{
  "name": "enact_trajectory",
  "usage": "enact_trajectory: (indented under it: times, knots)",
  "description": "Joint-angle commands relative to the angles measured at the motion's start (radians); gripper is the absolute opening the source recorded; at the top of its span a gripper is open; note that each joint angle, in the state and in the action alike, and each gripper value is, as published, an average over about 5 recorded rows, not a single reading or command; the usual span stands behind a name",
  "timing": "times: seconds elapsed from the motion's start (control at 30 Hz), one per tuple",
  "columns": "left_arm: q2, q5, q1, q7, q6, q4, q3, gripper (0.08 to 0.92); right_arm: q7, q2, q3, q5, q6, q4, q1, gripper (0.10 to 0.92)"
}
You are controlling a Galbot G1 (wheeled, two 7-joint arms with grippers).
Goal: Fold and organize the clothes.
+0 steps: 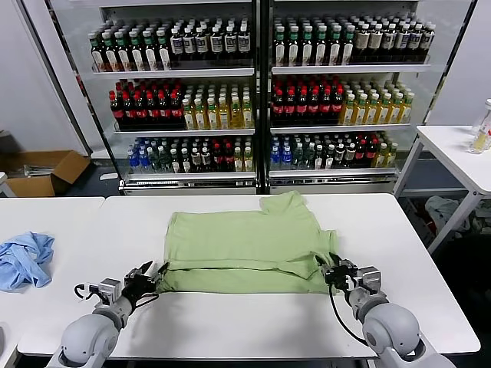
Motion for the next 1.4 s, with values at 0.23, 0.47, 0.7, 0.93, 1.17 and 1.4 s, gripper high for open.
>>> enact_trajectory:
  times: [0.23,0.47,0.7,0.93,1.17,1.4]
  knots:
    - [-0.028,-0.037,0.148,-0.037,0.078,-0.202,-0.006,0.781,0.023,0.001,0.048,0.002,0.010,0.071,-0.165,0.805]
    - [-0.048,-0.003,0.139,-0.069,0.110,-0.163,0.002,0.822,0.038,0.010,0.029,0.010,0.025,0.010,-0.150,0.823]
    - [-0.045,-0.015,0.108,-0.091,0.118,-0.119,-0.006,0.823,0.038,0.019,0.017,0.032,0.026,0.003,-0.127,0.814]
    - [-0.051,-0.017,0.106,-0.092,0.130,-0.109,-0.003,0.764,0.037,0.022,0.015,0.049,0.028,-0.008,-0.119,0.646]
    - [-0.054,-0.023,0.107,-0.088,0.130,-0.107,-0.002,0.558,0.037,0.024,0.015,0.052,0.026,-0.006,-0.119,0.438]
    - [-0.054,-0.027,0.102,-0.079,0.128,-0.109,-0.001,0.359,0.034,0.023,0.020,0.052,0.026,-0.008,-0.118,0.239]
